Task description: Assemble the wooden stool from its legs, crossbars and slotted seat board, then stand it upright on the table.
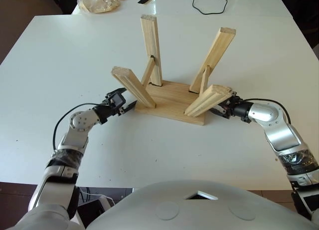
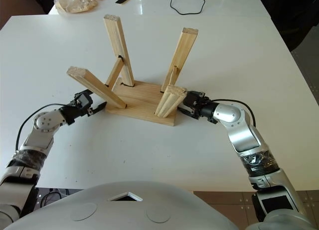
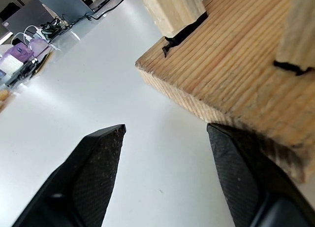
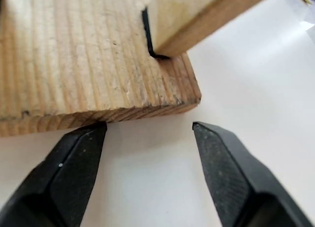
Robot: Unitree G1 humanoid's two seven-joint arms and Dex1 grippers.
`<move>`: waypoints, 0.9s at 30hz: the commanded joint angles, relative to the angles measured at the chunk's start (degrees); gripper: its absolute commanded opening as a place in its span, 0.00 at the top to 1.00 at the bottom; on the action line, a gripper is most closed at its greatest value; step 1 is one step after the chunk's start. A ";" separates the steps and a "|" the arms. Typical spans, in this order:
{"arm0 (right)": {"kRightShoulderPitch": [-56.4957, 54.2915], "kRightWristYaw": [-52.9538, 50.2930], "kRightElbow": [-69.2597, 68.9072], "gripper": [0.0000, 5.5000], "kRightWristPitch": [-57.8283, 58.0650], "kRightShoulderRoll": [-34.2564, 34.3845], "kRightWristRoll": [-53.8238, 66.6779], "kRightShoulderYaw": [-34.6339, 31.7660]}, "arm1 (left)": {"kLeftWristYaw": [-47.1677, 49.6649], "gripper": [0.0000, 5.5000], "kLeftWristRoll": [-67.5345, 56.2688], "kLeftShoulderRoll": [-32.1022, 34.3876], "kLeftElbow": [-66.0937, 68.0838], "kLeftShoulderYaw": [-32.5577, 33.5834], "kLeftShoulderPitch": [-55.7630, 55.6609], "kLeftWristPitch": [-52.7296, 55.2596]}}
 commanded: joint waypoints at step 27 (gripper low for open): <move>14.71 10.60 -15.07 0.41 -1.30 -5.86 9.36 -5.74 | 0.26 0.44 3.85 3.02 -25.04 -1.26 20.70 8.73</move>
